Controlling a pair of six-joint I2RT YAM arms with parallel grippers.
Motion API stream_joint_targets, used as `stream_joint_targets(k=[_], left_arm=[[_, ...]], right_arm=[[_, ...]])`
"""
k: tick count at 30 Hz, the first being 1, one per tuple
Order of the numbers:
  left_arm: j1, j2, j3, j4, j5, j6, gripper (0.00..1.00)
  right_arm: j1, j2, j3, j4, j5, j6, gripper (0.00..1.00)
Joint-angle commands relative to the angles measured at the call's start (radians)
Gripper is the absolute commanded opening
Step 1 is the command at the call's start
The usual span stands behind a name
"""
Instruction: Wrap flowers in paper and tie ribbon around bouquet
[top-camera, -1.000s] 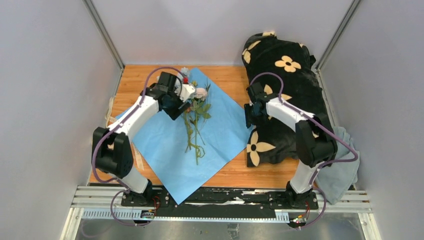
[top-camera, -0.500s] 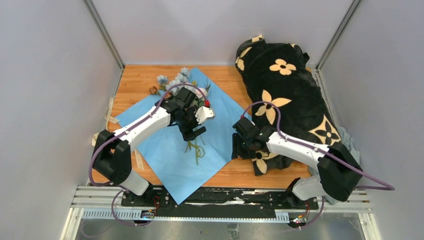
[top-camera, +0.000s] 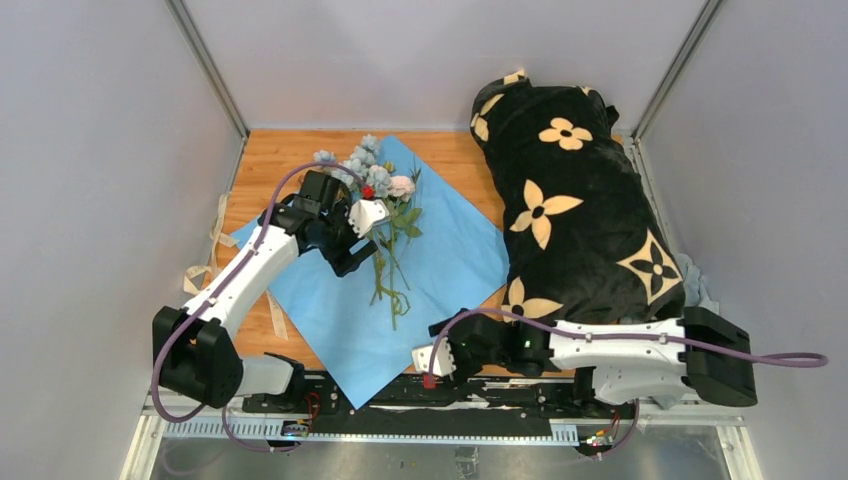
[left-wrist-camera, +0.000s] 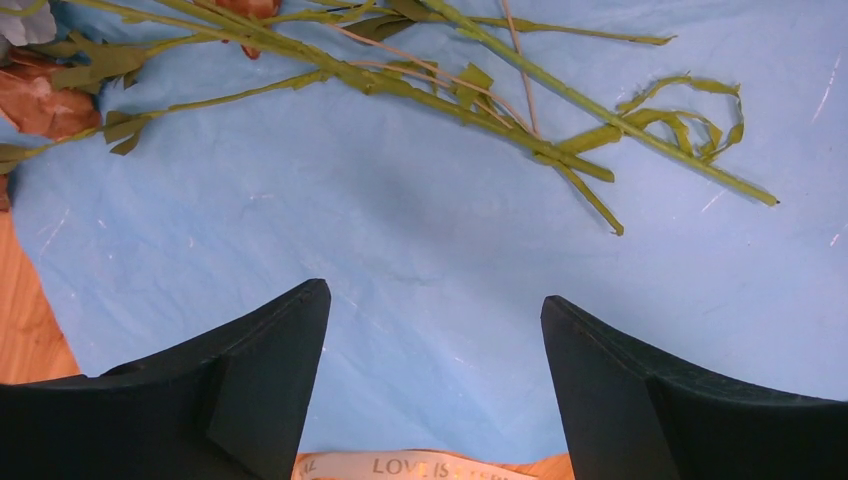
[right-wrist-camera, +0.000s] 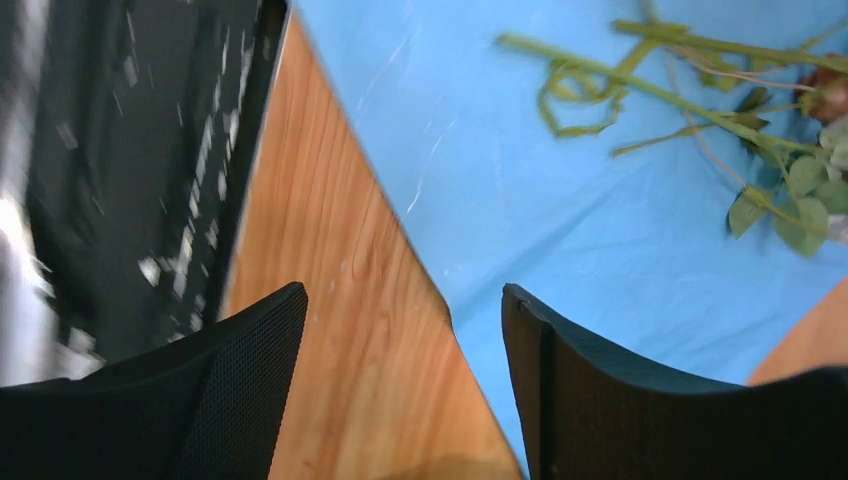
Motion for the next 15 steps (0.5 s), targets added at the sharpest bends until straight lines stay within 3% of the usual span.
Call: stream_joint_targets(k=[1, 4, 7, 15], left_arm=[[0.005, -0.037, -0.023, -0.027, 0.006, 0.002, 0.87], [0.006, -0.055, -0.041, -0.027, 0.005, 0.01, 0.87], [0.006, -0.058, -0.05, -0.028, 0.011, 0.013, 0.87], [0.006, -0.065, -0.047, -0.041, -0.009, 0.03, 0.88]], right_arm=[[0.02, 0.069, -0.118, 0.111, 0.107, -0.613, 0.76], [0.023, 0.128, -0.14, 0.159, 0.151, -0.71, 0.76], [0.018, 0.212, -0.191, 0.333, 0.226, -0.782, 0.75], [-0.011, 0.365, -0.247, 0.54, 0.255, -0.903, 0.71]])
